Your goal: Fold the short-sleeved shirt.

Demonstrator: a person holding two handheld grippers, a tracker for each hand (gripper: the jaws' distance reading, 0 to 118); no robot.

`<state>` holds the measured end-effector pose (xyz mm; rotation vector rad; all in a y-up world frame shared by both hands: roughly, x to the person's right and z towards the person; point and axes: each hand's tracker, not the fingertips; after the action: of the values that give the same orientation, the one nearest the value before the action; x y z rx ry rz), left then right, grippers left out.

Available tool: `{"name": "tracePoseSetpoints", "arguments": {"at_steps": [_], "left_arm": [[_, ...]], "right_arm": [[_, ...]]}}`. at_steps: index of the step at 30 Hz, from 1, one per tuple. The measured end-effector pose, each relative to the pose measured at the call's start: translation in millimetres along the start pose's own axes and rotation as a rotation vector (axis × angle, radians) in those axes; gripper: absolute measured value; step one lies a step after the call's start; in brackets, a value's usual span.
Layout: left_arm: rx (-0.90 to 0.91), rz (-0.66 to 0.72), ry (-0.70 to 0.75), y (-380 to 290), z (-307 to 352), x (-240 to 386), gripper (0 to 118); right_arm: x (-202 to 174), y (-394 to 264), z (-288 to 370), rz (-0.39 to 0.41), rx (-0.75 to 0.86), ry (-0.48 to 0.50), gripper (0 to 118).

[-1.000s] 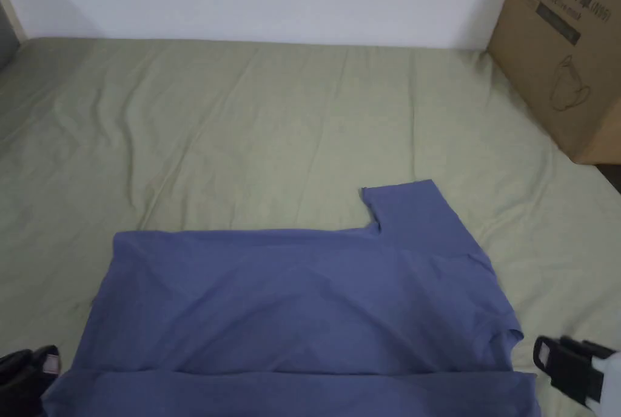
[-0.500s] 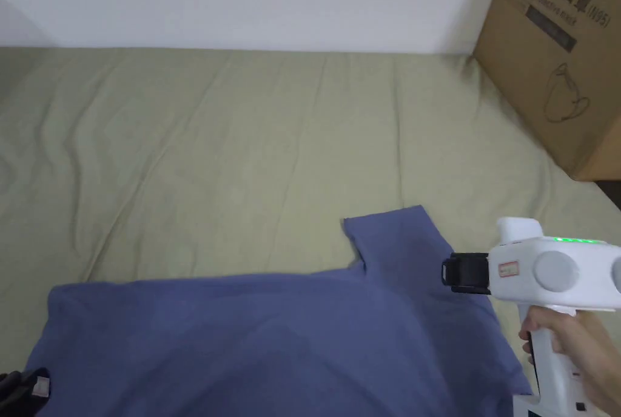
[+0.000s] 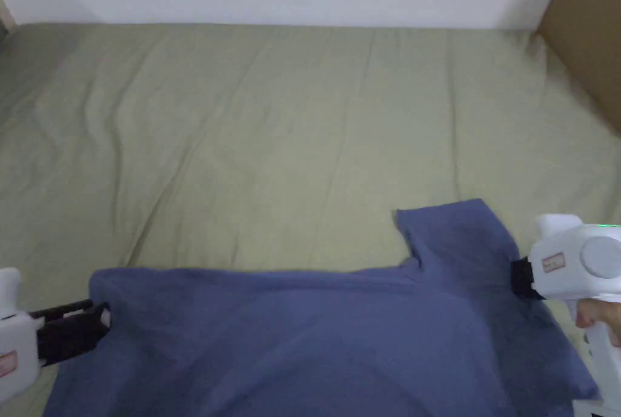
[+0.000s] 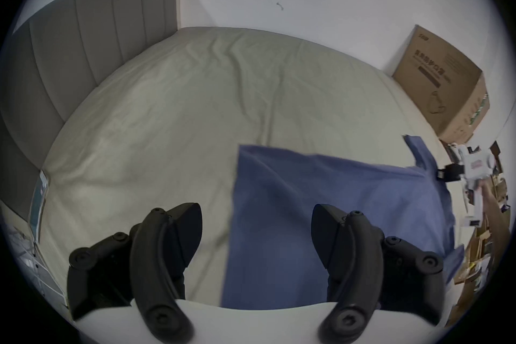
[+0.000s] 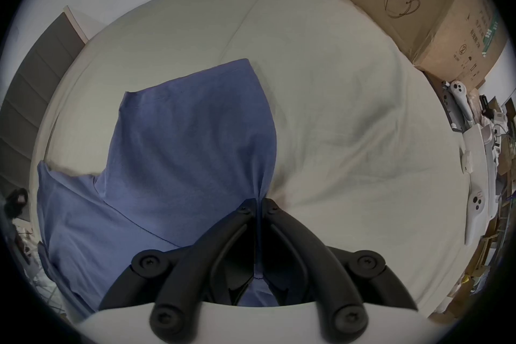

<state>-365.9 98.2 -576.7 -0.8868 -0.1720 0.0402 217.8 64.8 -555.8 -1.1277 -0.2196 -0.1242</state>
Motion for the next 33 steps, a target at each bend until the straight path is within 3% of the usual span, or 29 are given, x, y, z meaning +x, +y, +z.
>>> {"name": "tracePoseSetpoints", "arguments": {"at_steps": [6, 7, 9, 10, 11, 12, 13, 14, 18, 25, 33], "left_arm": [[-0.081, 0.028, 0.030, 39.4, -68.0, -12.2, 90], [-0.067, 0.093, -0.011, 41.1, -75.4, -11.4, 87], [-0.120, 0.149, -0.136, 43.1, -100.5, -6.2, 68], [-0.185, 0.158, -0.053, 43.3, -112.6, -1.8, 63], [-0.173, 0.053, 0.021, 42.6, -115.0, 5.0, 54], [-0.160, -0.019, 0.031, 44.4, -109.9, 9.4, 40], [-0.147, 0.001, 0.025, 49.3, -100.4, 11.2, 13], [-0.128, -0.028, 0.032, 52.7, -93.1, 11.6, 5], [-0.166, -0.005, -0.020, 57.9, -80.9, 1.5, 5], [-0.041, -0.055, -0.082, 49.5, 17.5, 1.1, 5], [0.016, -0.013, -0.125, -25.3, 125.2, -28.0, 5]], "right_arm": [[-3.3, 1.2, 7.1, -0.027, 0.003, 0.041, 5], [-4.6, 1.1, 7.3, -0.021, 0.002, 0.037, 5], [-5.2, 1.2, 5.4, -0.030, -0.002, 0.038, 5], [-5.5, 1.3, 4.7, -0.039, -0.006, 0.041, 5], [-5.1, 1.2, 5.1, -0.048, -0.007, 0.043, 5], [-5.5, 1.0, 5.4, -0.056, -0.006, 0.044, 5], [-6.1, 0.8, 7.0, -0.060, -0.005, 0.047, 5], [-6.4, 0.5, 9.4, -0.058, 0.002, 0.051, 5], [0.3, 2.5, 25.7, -0.094, 0.041, 0.059, 5], [19.7, -12.3, 100.6, -0.089, 0.139, 0.127, 5], [42.6, -120.1, 197.2, -0.098, 0.175, 0.170, 5]]}}
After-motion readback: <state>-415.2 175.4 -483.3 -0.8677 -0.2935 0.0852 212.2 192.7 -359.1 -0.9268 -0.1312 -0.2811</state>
